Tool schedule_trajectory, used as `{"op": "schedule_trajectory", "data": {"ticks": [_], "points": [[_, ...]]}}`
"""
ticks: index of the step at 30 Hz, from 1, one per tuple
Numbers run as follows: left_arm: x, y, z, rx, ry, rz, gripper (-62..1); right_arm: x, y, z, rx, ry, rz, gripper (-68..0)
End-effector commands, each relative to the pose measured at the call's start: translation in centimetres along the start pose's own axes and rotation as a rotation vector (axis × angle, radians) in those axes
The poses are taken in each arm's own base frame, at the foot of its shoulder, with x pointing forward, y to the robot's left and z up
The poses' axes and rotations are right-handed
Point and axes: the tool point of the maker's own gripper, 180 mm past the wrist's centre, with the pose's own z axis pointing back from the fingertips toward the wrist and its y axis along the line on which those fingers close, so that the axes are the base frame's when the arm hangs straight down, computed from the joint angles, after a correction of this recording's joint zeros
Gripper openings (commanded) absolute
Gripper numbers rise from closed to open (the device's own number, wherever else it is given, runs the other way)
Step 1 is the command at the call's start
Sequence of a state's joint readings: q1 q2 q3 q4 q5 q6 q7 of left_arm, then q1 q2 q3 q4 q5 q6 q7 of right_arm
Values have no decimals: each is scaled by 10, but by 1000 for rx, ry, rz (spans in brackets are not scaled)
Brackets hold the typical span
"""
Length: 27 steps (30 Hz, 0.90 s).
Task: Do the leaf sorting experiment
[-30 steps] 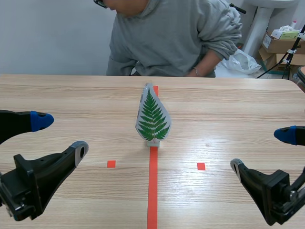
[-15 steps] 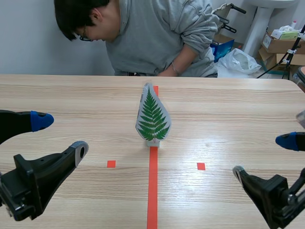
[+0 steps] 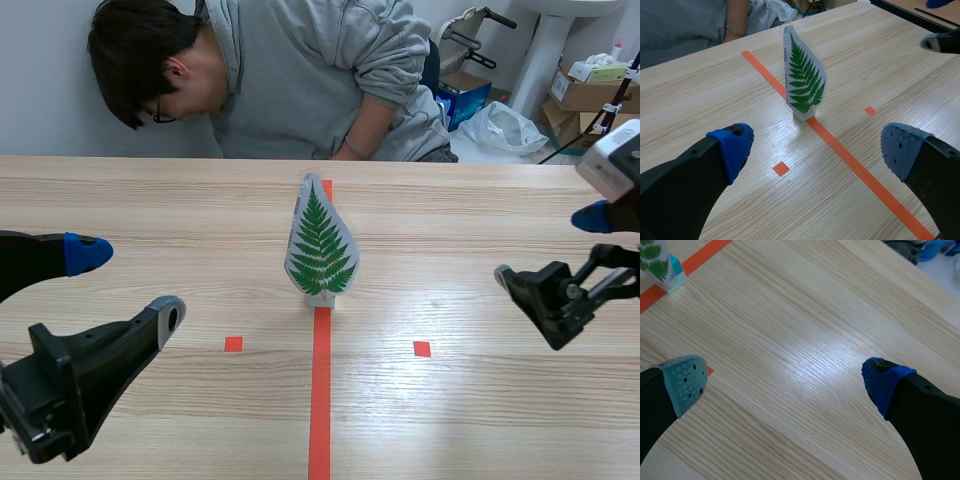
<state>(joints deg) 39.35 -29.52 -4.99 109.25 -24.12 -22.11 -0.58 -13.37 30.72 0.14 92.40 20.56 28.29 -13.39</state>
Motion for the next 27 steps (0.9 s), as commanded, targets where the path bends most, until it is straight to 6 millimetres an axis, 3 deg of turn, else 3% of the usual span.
{"op": "schedule_trajectory", "data": {"ticks": [1,10,16,21,27], "points": [[8,-3,0,-4,-31,8,-67,12,2,-11,39,-34,15,-33],[7,-3,0,3,-29,16,-67,32,30,-82,212,-69,19,-33],[3,-3,0,13,-14,29,-67,56,55,-118,278,-98,15,-33],[3,-3,0,13,-13,28,-67,74,86,-138,340,-111,34,-33],[3,-3,0,13,-12,28,-67,83,123,-147,409,-120,55,-36]]}}
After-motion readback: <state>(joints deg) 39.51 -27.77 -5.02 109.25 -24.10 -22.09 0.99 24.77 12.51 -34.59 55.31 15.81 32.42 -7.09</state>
